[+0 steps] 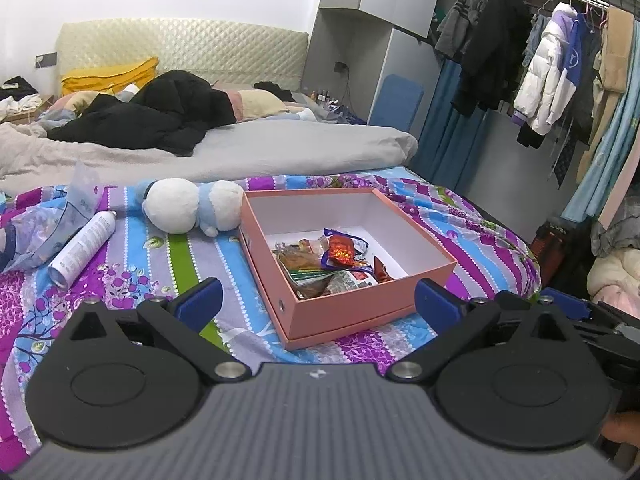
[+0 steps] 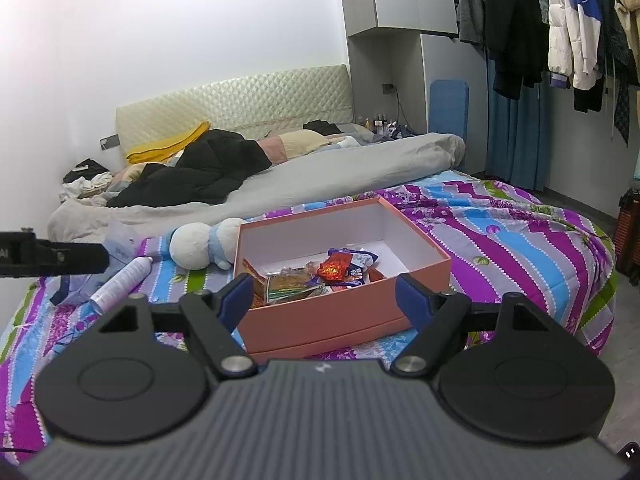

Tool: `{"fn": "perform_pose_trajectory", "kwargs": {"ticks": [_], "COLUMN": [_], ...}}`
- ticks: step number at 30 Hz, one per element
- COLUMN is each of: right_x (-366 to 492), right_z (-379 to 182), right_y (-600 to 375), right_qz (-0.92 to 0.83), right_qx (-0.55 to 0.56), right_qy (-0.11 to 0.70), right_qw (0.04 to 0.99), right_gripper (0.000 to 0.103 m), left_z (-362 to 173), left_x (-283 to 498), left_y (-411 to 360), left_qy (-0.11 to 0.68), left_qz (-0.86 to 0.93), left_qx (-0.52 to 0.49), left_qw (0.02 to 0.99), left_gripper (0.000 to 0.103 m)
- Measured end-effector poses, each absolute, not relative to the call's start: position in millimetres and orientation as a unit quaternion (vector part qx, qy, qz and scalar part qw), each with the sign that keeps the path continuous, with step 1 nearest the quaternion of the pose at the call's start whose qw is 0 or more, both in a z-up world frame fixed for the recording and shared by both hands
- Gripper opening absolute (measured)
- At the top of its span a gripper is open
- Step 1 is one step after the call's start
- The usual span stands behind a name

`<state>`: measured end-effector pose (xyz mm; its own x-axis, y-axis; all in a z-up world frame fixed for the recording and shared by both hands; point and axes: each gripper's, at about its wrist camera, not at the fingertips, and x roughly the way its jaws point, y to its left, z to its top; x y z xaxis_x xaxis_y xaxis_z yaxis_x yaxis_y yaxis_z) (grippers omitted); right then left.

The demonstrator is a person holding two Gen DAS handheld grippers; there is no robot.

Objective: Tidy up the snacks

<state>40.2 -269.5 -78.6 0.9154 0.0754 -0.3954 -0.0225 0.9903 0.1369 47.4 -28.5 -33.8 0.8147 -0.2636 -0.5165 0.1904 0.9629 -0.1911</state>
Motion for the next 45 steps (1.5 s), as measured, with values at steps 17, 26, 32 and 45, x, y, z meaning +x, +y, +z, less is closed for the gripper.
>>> {"fn": "perform_pose_trajectory", "kwargs": {"ticks": [17,26,32,45], "right_x": [45.4,46.3,47.0,49.8], "right_z": [-83.9,-83.2,-83.1,-82.4], "right_y": [-272.6,-270.8,-271.8,-272.7], "right_qz": [0.027,0.026,0.023,0.023], "right_qx": [0.074,0.073,0.076,0.083], "right_qy": [0.223,0.224,0.224,0.224], "right_qw": [0.972,0.971,0.971,0.971], "right_gripper": [0.103,0.103,0.103,0.103], "left_z": [-34.4,-36.1,-36.2,-35.2], "left_x": [50.4,50.8,49.7,48.6], "left_y": [-32.2,-34.0,-35.1,-38.7], "left_qy": [0.288,0.293,0.293,0.294], "left_qz": [-0.112,-0.101,-0.102,-0.101], "left_qx": [-0.052,-0.049,-0.046,-0.047], "left_qw": [0.95,0.949,0.95,0.949], "left_gripper": [0.103,0.103,0.103,0.103]}}
